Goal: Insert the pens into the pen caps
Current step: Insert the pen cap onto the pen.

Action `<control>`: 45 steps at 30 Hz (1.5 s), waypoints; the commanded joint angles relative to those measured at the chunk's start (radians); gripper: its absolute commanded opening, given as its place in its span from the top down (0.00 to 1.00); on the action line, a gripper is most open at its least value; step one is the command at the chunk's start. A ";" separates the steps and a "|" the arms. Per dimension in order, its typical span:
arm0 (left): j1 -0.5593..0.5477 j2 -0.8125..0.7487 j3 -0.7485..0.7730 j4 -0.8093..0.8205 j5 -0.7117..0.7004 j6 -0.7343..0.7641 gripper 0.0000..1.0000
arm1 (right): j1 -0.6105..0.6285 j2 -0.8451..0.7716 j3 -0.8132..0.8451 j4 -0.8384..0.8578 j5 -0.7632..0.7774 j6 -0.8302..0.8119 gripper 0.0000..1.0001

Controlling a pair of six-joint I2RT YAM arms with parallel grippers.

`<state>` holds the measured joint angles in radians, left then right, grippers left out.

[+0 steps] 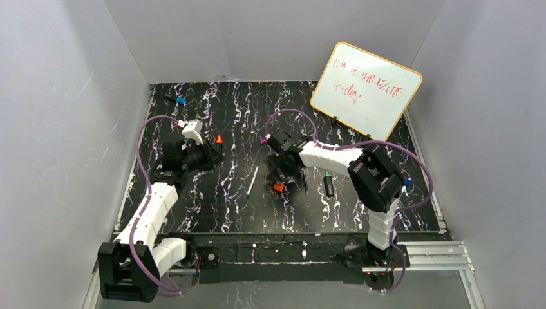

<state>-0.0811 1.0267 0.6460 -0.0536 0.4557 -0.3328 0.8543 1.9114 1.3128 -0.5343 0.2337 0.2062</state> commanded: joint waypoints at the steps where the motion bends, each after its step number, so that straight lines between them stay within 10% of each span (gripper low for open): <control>1: -0.003 -0.002 0.022 -0.003 0.004 0.014 1.00 | 0.013 0.011 0.023 0.023 -0.013 -0.016 0.01; 26: -0.003 -0.008 0.021 -0.005 0.005 0.014 1.00 | 0.045 -0.035 0.024 0.037 -0.169 -0.016 0.01; 45: -0.005 -0.036 0.021 0.000 0.014 0.009 1.00 | 0.052 -0.206 0.071 -0.270 -0.087 1.135 0.11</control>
<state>-0.0811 1.0248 0.6460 -0.0536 0.4564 -0.3328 0.8993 1.7565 1.3712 -0.6395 0.1413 0.9390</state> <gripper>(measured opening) 0.134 0.927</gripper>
